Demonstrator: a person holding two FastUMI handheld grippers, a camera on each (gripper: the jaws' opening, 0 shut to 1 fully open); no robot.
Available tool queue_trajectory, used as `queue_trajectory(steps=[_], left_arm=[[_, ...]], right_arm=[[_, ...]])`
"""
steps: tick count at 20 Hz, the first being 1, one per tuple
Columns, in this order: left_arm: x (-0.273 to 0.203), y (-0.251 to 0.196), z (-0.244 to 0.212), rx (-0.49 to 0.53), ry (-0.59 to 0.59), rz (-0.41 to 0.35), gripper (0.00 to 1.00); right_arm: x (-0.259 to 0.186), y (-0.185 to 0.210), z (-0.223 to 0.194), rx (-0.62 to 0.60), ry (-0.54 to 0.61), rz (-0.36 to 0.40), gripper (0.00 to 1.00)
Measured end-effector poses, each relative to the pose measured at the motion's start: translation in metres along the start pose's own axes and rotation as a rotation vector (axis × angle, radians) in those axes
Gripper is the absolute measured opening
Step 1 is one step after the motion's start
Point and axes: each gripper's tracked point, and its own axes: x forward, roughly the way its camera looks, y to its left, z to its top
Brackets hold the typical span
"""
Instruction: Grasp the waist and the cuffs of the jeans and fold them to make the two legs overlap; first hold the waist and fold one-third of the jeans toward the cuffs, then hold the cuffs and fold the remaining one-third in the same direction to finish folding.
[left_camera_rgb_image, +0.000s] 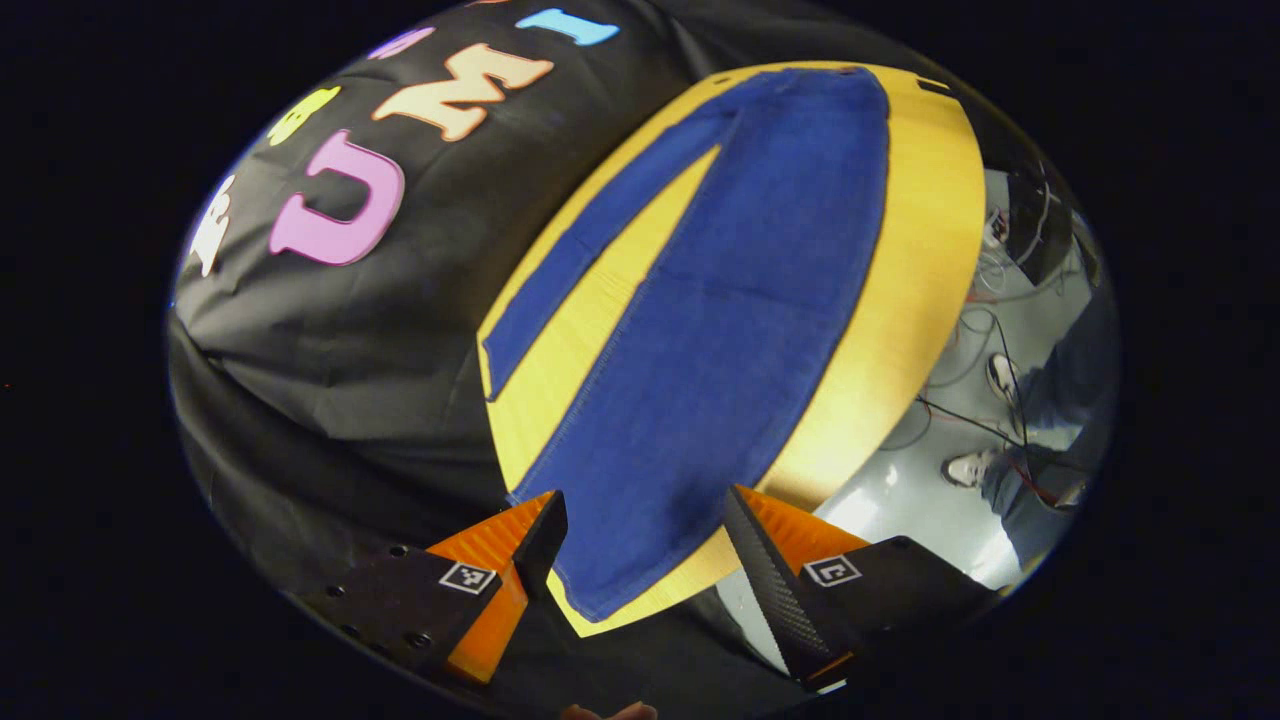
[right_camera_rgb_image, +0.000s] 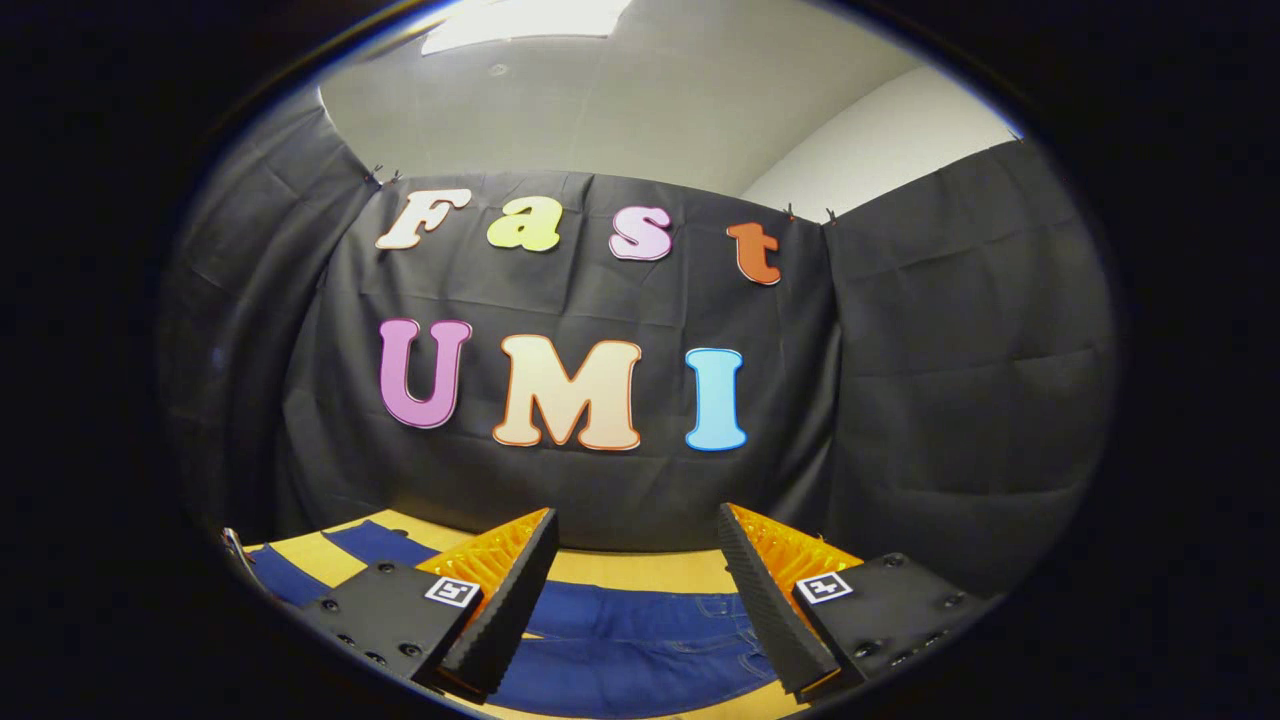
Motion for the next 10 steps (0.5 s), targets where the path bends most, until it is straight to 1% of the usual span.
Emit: queue_trajectory(steps=[1,2,4,5,6,7,8,9,10], left_arm=[[0.005,-0.005,-0.006,0.036,0.024,-0.015,0.96],[0.009,-0.007,-0.013,0.072,0.04,-0.025,0.96],[0.014,-0.004,-0.014,0.141,0.033,-0.008,0.96],[0.019,-0.003,-0.013,0.161,0.028,-0.013,0.9],[0.022,-0.004,-0.015,0.164,0.034,-0.025,0.89],[0.025,-0.007,-0.017,0.164,0.037,-0.042,0.83],[0.029,-0.009,-0.018,0.165,0.044,-0.061,0.81],[0.033,-0.014,-0.02,0.169,0.057,-0.09,0.69],[0.033,-0.018,-0.022,0.176,0.069,-0.106,0.52]], right_arm=[[-0.003,-0.003,-0.002,-0.006,0.006,-0.01,0.98],[-0.005,-0.005,-0.003,-0.013,0.009,-0.019,0.98],[-0.009,-0.012,-0.004,-0.029,0.015,-0.04,1.0],[-0.011,-0.014,-0.004,-0.033,0.017,-0.049,1.0],[-0.011,-0.017,-0.004,-0.037,0.019,-0.053,0.96],[-0.013,-0.019,-0.005,-0.041,0.02,-0.058,1.0],[-0.013,-0.02,-0.004,-0.046,0.021,-0.064,1.0],[-0.013,-0.023,-0.005,-0.05,0.021,-0.068,1.0],[-0.012,-0.024,-0.005,-0.055,0.02,-0.07,1.0]])
